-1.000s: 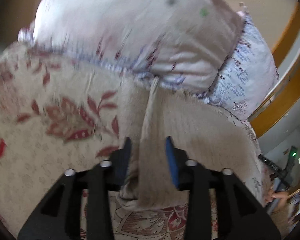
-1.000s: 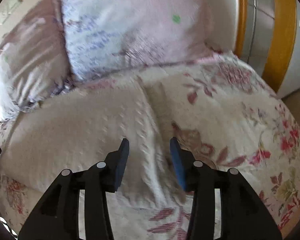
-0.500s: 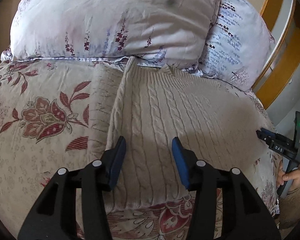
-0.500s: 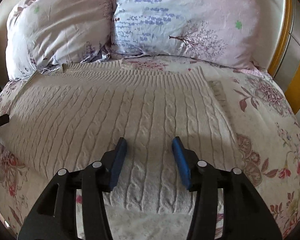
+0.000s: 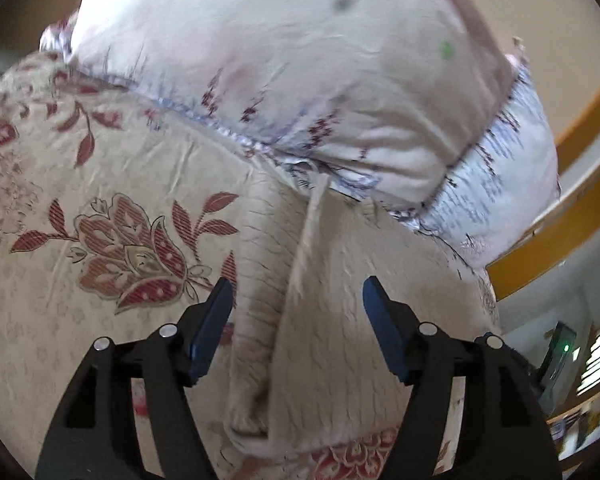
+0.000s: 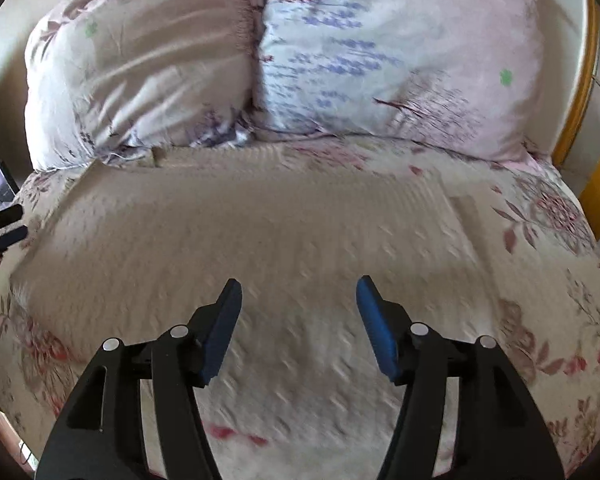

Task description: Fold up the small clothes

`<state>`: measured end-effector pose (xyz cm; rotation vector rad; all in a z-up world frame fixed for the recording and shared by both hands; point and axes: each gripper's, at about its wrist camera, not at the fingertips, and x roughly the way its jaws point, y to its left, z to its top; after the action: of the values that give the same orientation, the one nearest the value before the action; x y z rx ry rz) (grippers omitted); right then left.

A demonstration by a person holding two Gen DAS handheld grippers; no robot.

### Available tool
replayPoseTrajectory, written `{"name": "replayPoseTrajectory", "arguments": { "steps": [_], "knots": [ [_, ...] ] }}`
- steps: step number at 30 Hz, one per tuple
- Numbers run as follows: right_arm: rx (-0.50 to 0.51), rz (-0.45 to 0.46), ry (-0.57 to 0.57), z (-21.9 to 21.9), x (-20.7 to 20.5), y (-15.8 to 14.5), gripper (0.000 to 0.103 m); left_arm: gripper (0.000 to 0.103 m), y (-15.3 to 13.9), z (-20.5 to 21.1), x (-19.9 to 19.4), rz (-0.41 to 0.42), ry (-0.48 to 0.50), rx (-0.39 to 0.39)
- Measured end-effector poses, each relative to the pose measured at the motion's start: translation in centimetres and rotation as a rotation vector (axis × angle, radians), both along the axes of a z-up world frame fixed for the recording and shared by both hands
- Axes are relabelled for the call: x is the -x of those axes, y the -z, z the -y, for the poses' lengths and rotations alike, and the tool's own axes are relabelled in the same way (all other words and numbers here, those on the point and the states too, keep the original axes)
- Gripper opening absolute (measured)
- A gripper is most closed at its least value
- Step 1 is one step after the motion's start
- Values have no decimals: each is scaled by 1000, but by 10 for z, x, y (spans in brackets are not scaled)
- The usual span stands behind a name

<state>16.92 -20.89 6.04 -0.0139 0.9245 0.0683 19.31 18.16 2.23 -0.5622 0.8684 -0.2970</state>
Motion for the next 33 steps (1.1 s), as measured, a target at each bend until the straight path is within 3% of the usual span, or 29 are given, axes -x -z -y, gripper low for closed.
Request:
{"name": "replayPoseTrajectory", "arguments": {
  "steps": [4, 11, 16, 21, 27, 33],
  "knots": [
    [-25, -16, -13, -15, -14, 8, 62, 68, 13, -6, -16, -61, -9, 89],
    [-42, -20, -25, -31, -29, 16, 62, 68, 21, 2, -25, -79, -4, 85],
    [30, -16, -30, -43, -29, 25, 66, 68, 22, 7, -28, -73, -5, 101],
    [16, -17, -31, -40, -29, 26, 66, 68, 22, 10, -31, -75, -9, 122],
    [13, -15, -31, -41, -28, 26, 67, 59, 26, 10, -34, -93, -19, 175],
    [9, -18, -34, -40, -28, 26, 67, 42, 31, 17, -39, -135, -8, 216]
  ]
}}
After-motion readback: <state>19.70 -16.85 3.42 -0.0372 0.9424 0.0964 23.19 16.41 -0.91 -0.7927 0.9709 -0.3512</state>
